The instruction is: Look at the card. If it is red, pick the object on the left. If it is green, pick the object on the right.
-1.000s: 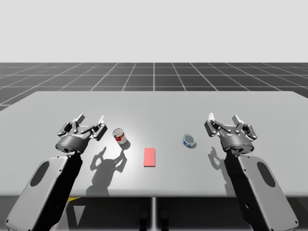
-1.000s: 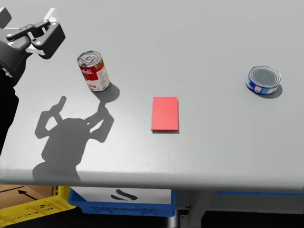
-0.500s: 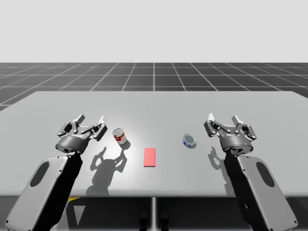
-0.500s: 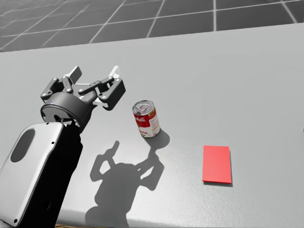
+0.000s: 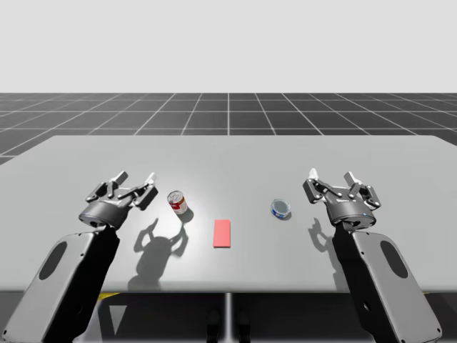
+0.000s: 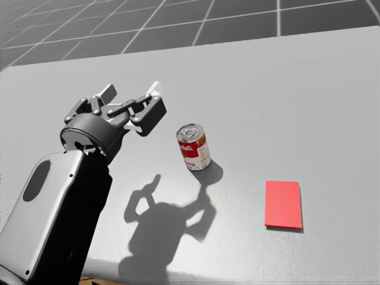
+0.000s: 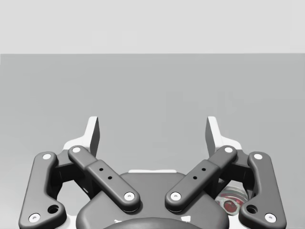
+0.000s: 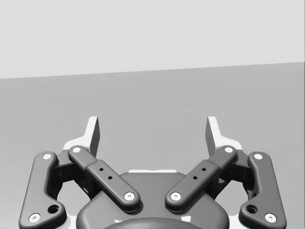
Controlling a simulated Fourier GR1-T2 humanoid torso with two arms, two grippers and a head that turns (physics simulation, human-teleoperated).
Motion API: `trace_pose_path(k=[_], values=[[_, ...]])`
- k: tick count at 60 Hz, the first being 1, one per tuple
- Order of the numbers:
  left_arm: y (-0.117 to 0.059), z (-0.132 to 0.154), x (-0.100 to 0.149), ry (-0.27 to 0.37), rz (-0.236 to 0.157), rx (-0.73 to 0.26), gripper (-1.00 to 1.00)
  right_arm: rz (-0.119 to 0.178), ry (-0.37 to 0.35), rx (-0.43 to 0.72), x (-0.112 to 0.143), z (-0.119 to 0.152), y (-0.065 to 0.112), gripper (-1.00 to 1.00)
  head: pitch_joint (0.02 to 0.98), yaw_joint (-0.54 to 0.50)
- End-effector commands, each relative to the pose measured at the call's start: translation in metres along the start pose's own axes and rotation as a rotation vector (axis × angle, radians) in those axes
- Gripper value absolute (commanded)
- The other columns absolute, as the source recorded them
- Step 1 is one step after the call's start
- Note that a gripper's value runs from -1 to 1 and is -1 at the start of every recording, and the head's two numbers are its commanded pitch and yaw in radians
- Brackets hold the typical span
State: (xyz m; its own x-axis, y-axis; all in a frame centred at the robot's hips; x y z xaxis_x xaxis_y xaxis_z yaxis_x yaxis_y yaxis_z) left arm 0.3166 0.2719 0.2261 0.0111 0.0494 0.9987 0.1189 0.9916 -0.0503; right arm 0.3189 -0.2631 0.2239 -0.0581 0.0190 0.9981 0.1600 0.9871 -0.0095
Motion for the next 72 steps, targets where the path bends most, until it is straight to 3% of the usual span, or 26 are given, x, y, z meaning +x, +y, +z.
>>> trace_pose_path(k=[1, 11, 17, 26, 30, 45, 49, 60, 72], values=[[-0.001, 0.007, 0.008, 0.011, 0.030, -0.044, -1.00, 0.000, 0.000, -0.002, 0.000, 0.000, 0.000, -1.00, 0.782, 0.31], [-0.010, 0.028, 0.011, 0.075, -0.093, -0.203, -1.00, 0.000, -0.001, -0.003, 0.000, 0.000, 0.000, -1.00, 0.785, 0.31], [-0.009, 0.038, 0.006, 0.114, -0.116, -0.271, -1.00, 0.001, -0.001, -0.004, 0.000, -0.001, 0.000, -1.00, 0.781, 0.30], [-0.002, 0.050, -0.011, 0.174, -0.106, -0.379, -1.00, 0.003, -0.003, -0.009, 0.000, -0.001, 0.000, -1.00, 0.780, 0.30], [0.001, 0.052, -0.020, 0.193, -0.100, -0.391, -1.00, 0.004, -0.004, -0.011, 0.000, -0.001, 0.000, -1.00, 0.777, 0.30], [-0.002, 0.047, -0.064, 0.224, -0.144, -0.375, -1.00, 0.009, -0.013, -0.017, 0.000, -0.002, -0.001, -1.00, 0.767, 0.30], [-0.005, 0.042, -0.070, 0.228, -0.134, -0.368, -1.00, 0.014, -0.025, -0.016, 0.000, -0.002, -0.001, -1.00, 0.764, 0.30], [-0.012, 0.025, -0.077, 0.234, -0.102, -0.364, -1.00, 0.021, -0.044, -0.015, 0.001, -0.003, -0.002, -1.00, 0.759, 0.30], [-0.022, 0.006, -0.079, 0.244, -0.096, -0.357, -1.00, 0.018, -0.042, -0.016, 0.002, -0.003, -0.003, -1.00, 0.761, 0.29]])
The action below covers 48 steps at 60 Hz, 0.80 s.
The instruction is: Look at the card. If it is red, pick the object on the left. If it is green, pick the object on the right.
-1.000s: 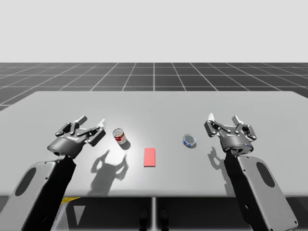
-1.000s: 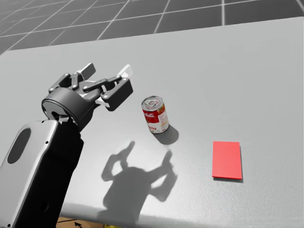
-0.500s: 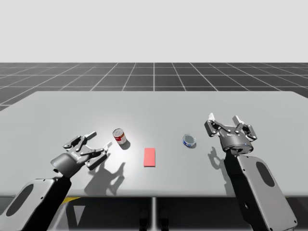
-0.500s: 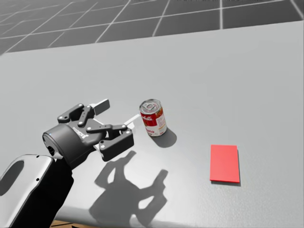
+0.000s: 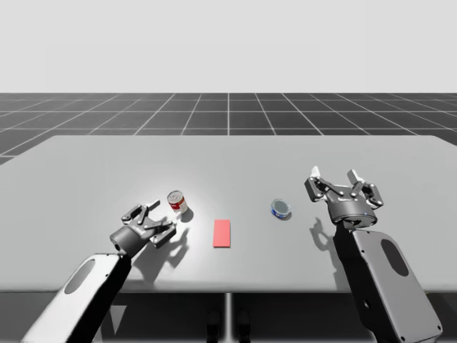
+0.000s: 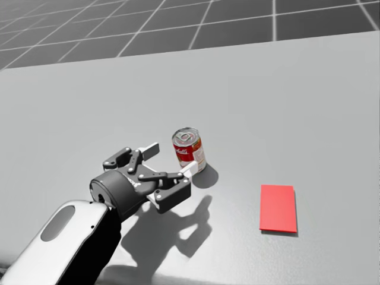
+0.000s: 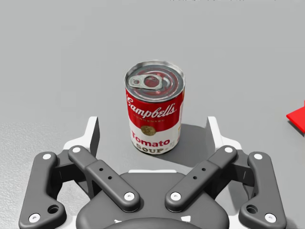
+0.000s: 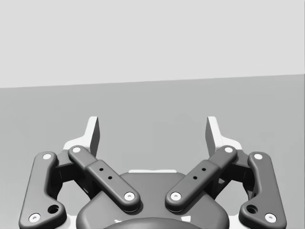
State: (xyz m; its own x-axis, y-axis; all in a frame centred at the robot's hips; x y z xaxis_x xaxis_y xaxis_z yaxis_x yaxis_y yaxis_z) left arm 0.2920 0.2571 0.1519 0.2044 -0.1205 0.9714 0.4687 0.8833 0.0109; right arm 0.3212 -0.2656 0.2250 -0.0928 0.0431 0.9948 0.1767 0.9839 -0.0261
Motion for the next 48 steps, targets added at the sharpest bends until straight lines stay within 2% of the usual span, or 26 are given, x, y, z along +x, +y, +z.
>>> trace_pose_path(k=[1, 11, 12, 25, 29, 35, 36, 37, 38, 39, 48], values=[[-0.002, -0.019, 0.001, 0.004, 0.011, 0.000, -1.00, 0.000, -0.004, 0.000, 0.001, 0.000, -0.001, -1.00, 0.761, 0.29], [-0.004, -0.035, 0.003, 0.011, 0.015, 0.016, -1.00, -0.003, -0.003, -0.001, 0.001, 0.000, -0.001, -1.00, 0.761, 0.28], [-0.004, -0.039, 0.003, 0.016, 0.027, 0.018, -1.00, -0.004, -0.003, -0.001, 0.001, 0.000, -0.001, -1.00, 0.760, 0.28], [-0.008, -0.059, 0.005, 0.047, 0.049, 0.025, -1.00, -0.011, -0.001, 0.000, 0.001, 0.000, -0.001, -1.00, 0.755, 0.28], [-0.008, -0.062, 0.003, 0.053, 0.061, 0.028, -1.00, -0.013, 0.000, 0.000, 0.002, 0.000, -0.002, -1.00, 0.749, 0.28], [-0.008, -0.062, 0.000, 0.069, 0.058, 0.028, -0.97, -0.015, -0.001, -0.001, 0.002, 0.000, -0.002, -1.00, 0.742, 0.28], [-0.008, -0.061, -0.001, 0.061, 0.049, 0.040, -0.62, -0.015, -0.001, 0.000, 0.002, 0.000, -0.002, -1.00, 0.741, 0.27], [-0.009, -0.060, -0.002, 0.071, 0.056, 0.024, 0.67, -0.015, -0.001, 0.000, 0.002, 0.000, -0.002, -1.00, 0.741, 0.27], [-0.009, -0.060, -0.001, 0.069, 0.056, 0.024, 0.67, -0.015, -0.002, 0.000, 0.002, 0.000, -0.002, -1.00, 0.740, 0.27], [-0.009, -0.059, -0.002, 0.072, 0.056, 0.023, 1.00, -0.015, -0.002, 0.000, 0.002, 0.000, -0.002, -1.00, 0.738, 0.27], [-0.011, -0.058, -0.003, 0.073, 0.050, 0.022, 1.00, -0.016, -0.003, -0.001, 0.003, 0.000, -0.002, -1.00, 0.726, 0.27]])
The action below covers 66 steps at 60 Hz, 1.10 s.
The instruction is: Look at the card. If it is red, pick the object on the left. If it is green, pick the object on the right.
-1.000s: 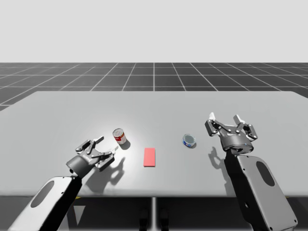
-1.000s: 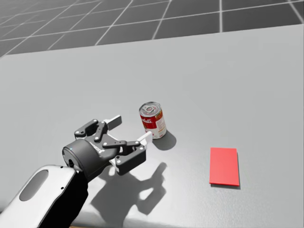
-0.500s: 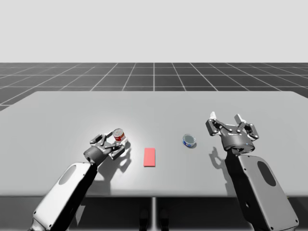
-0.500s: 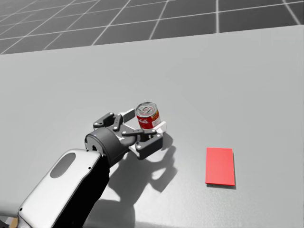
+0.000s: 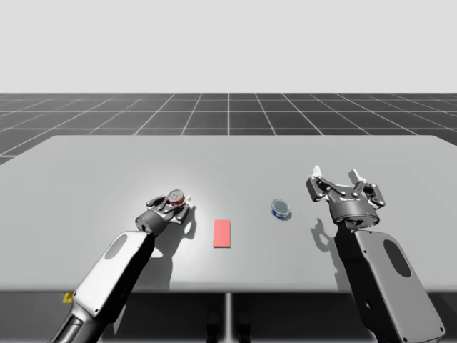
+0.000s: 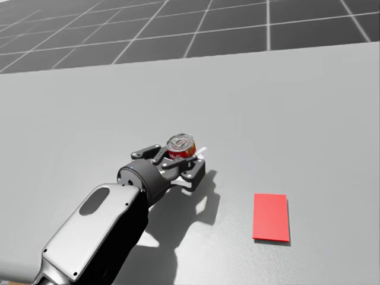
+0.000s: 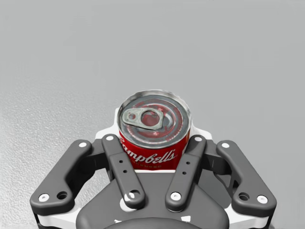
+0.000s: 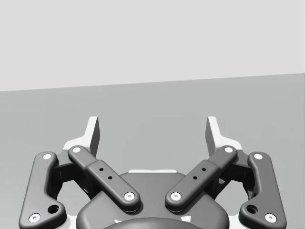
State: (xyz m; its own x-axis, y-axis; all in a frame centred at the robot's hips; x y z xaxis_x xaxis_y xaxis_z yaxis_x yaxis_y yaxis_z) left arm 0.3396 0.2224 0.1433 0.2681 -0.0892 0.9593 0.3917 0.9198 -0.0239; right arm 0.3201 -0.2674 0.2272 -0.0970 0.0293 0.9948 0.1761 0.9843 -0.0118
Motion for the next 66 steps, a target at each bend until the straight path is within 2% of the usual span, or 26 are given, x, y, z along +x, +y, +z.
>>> trace_pose_path(k=[1, 9, 25, 33, 42, 52, 66], values=[[-0.002, 0.000, -0.008, 0.029, -0.009, -0.051, 1.00, -0.002, -0.002, -0.001, 0.001, 0.000, 0.000, -1.00, 0.722, 0.27], [-0.003, 0.001, -0.010, 0.030, -0.017, -0.055, 1.00, -0.003, -0.002, -0.001, 0.001, 0.000, -0.001, -1.00, 0.663, 0.27], [-0.005, 0.002, -0.011, 0.026, -0.036, -0.060, 1.00, -0.002, 0.000, -0.001, 0.000, 0.000, -0.001, -1.00, 0.441, 0.27], [-0.006, 0.003, -0.011, 0.024, -0.039, -0.063, 1.00, -0.003, 0.001, -0.001, -0.001, 0.000, -0.001, -1.00, 0.384, 0.28], [-0.007, 0.005, -0.007, 0.013, -0.046, -0.071, 1.00, -0.002, 0.002, -0.001, -0.001, 0.000, -0.001, -1.00, 0.378, 0.28], [-0.008, 0.014, 0.017, -0.029, -0.057, -0.080, 1.00, 0.002, 0.003, -0.001, -0.002, -0.001, 0.000, -1.00, 0.386, 0.28], [-0.006, 0.031, 0.075, -0.127, -0.123, -0.074, 1.00, 0.007, 0.002, -0.004, -0.002, -0.001, -0.001, -1.00, 0.387, 0.28]])
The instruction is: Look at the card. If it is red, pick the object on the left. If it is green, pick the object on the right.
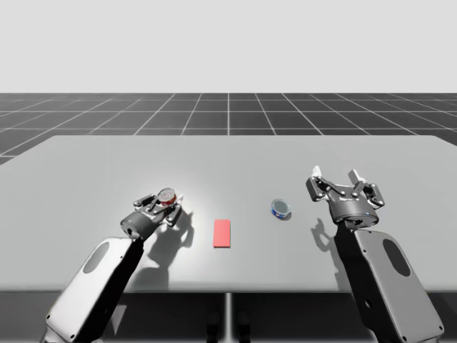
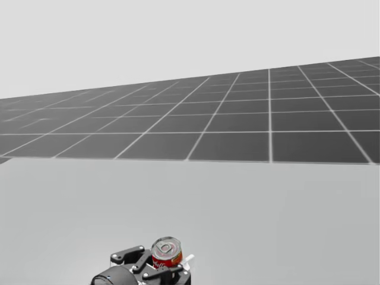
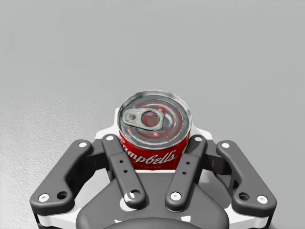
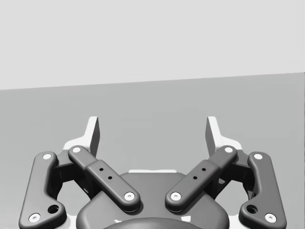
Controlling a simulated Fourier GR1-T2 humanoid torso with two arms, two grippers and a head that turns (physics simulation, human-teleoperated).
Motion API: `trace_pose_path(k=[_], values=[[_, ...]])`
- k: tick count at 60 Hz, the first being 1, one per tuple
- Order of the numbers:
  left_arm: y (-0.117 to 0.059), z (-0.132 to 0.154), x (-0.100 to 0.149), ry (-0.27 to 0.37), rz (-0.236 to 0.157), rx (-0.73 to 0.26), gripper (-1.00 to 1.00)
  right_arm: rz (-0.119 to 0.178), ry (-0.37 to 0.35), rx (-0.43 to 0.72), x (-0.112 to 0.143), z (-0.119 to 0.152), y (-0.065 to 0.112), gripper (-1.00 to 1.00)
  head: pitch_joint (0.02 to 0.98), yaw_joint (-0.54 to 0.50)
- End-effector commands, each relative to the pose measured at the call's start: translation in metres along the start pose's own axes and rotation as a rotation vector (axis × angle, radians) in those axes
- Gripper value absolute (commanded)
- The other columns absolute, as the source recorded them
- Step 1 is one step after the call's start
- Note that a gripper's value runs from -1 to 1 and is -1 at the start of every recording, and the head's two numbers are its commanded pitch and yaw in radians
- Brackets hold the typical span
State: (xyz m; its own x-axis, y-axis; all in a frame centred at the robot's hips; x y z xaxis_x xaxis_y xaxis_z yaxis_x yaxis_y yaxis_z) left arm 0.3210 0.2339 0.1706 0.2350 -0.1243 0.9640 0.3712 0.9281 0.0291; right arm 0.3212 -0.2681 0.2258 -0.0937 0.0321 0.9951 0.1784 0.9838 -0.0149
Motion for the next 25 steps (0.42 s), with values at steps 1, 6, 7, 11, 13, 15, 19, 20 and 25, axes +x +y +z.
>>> trace_pose_path(k=[1, 6, 7, 11, 13, 15, 19, 20, 25], values=[[-0.006, 0.003, 0.060, -0.122, -0.080, -0.106, 1.00, 0.006, -0.002, -0.002, 0.000, 0.000, 0.000, -1.00, 0.387, 0.28], [-0.004, 0.008, 0.082, -0.167, -0.105, -0.098, 1.00, 0.011, -0.004, -0.001, 0.000, 0.000, 0.000, -1.00, 0.387, 0.28], [-0.004, 0.009, 0.085, -0.173, -0.108, -0.097, 1.00, 0.012, -0.004, -0.001, 0.000, 0.000, 0.000, -1.00, 0.387, 0.28], [-0.003, 0.015, 0.104, -0.225, -0.122, -0.093, 1.00, 0.016, -0.004, 0.000, -0.001, -0.001, 0.000, -1.00, 0.388, 0.28], [-0.003, 0.017, 0.111, -0.240, -0.128, -0.092, 1.00, 0.018, -0.004, 0.000, -0.001, 0.000, 0.000, -1.00, 0.388, 0.28], [-0.003, 0.020, 0.121, -0.262, -0.143, -0.086, 1.00, 0.019, -0.003, 0.002, -0.001, 0.000, 0.000, -1.00, 0.388, 0.28], [-0.003, 0.028, 0.140, -0.303, -0.163, -0.082, 1.00, 0.017, 0.001, 0.011, -0.001, 0.000, 0.000, -1.00, 0.390, 0.28], [-0.003, 0.029, 0.143, -0.309, -0.166, -0.081, 1.00, 0.017, 0.002, 0.012, -0.001, 0.000, 0.000, -1.00, 0.391, 0.28], [-0.004, 0.038, 0.163, -0.351, -0.182, -0.073, 1.00, 0.008, 0.010, 0.023, -0.001, 0.000, 0.000, -1.00, 0.392, 0.28]])
